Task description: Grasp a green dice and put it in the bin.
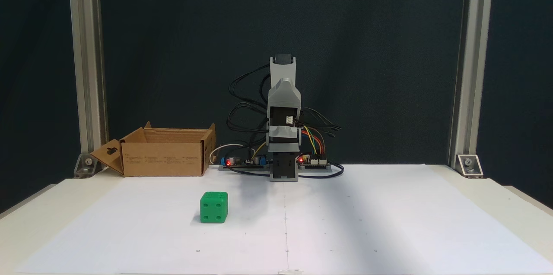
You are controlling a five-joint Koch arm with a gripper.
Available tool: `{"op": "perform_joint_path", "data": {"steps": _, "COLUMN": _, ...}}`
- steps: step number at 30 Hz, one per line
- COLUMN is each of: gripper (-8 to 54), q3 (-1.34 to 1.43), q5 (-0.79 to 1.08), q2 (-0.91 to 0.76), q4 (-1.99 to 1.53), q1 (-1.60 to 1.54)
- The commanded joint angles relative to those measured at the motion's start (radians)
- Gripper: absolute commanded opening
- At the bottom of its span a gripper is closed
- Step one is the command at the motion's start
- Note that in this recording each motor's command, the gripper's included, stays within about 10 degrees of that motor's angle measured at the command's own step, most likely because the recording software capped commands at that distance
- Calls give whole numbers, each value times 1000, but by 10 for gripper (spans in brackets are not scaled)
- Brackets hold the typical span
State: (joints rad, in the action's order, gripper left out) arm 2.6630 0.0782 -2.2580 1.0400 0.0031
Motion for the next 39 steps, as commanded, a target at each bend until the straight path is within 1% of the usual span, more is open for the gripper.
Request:
{"op": "perform_joint_path", "data": {"steps": 1, "gripper": 446, "q3": 175, "q5": 28, "q2": -103, "q4": 14, "q1": 28}}
{"op": "perform_joint_path", "data": {"steps": 26, "gripper": 452, "q3": 175, "q5": 34, "q2": -104, "q4": 52, "q1": -5}}
{"op": "perform_joint_path", "data": {"steps": 28, "gripper": 433, "q3": 175, "q5": 31, "q2": -106, "q4": 92, "q1": 21}}
{"op": "perform_joint_path", "data": {"steps": 30, "gripper": 431, "q3": 175, "q5": 29, "q2": -106, "q4": 48, "q1": 54}}
{"op": "perform_joint_path", "data": {"steps": 32, "gripper": 431, "q3": 49, "q5": 21, "q2": -104, "q4": -183, "q1": 106}}
{"op": "perform_joint_path", "data": {"steps": 39, "gripper": 432, "q3": -265, "q5": -37, "q2": -104, "q4": -603, "q1": 120}}
